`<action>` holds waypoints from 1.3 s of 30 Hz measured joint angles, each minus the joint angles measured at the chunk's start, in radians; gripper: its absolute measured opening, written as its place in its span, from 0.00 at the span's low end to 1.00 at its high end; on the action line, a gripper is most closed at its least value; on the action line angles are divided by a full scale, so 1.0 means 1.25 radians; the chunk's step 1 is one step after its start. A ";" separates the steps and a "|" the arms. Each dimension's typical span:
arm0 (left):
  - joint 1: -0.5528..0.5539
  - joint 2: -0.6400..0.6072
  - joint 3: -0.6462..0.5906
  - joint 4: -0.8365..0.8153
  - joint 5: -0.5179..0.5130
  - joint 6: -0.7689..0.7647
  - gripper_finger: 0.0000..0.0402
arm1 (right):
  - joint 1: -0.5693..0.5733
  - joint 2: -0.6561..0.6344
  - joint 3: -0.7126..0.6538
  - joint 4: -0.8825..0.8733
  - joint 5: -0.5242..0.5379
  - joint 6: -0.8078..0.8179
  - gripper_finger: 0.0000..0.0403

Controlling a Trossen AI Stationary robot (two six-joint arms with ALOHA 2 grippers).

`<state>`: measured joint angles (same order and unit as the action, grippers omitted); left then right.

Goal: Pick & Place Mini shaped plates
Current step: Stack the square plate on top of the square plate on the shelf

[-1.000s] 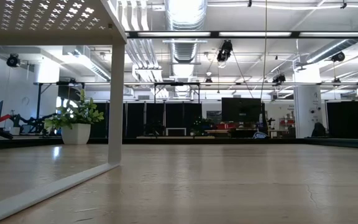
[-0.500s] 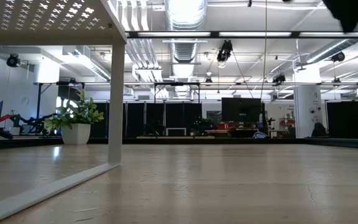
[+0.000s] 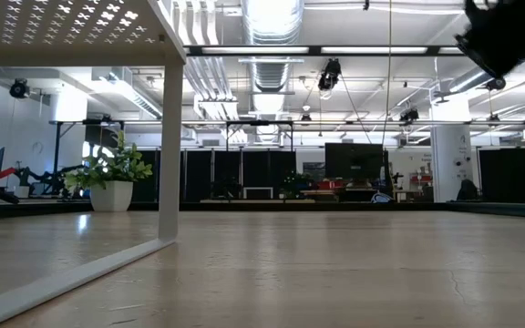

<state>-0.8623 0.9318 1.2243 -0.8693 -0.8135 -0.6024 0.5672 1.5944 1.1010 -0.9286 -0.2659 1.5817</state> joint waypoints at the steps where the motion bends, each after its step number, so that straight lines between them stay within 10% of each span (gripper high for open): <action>1: 0.000 0.000 0.000 0.015 0.000 0.014 0.18 | 0.008 0.000 -0.013 0.013 -0.005 0.007 0.44; 28: 0.000 0.000 0.000 0.053 0.000 0.060 0.18 | 0.098 0.118 -0.124 0.321 -0.025 0.089 0.42; 39: 0.000 0.000 0.000 0.055 0.027 0.085 0.18 | 0.098 0.154 -0.088 0.324 -0.023 0.114 0.09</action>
<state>-0.8623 0.9314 1.2243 -0.8003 -0.7794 -0.4956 0.6895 1.7874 0.9916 -0.5234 -0.2947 1.7247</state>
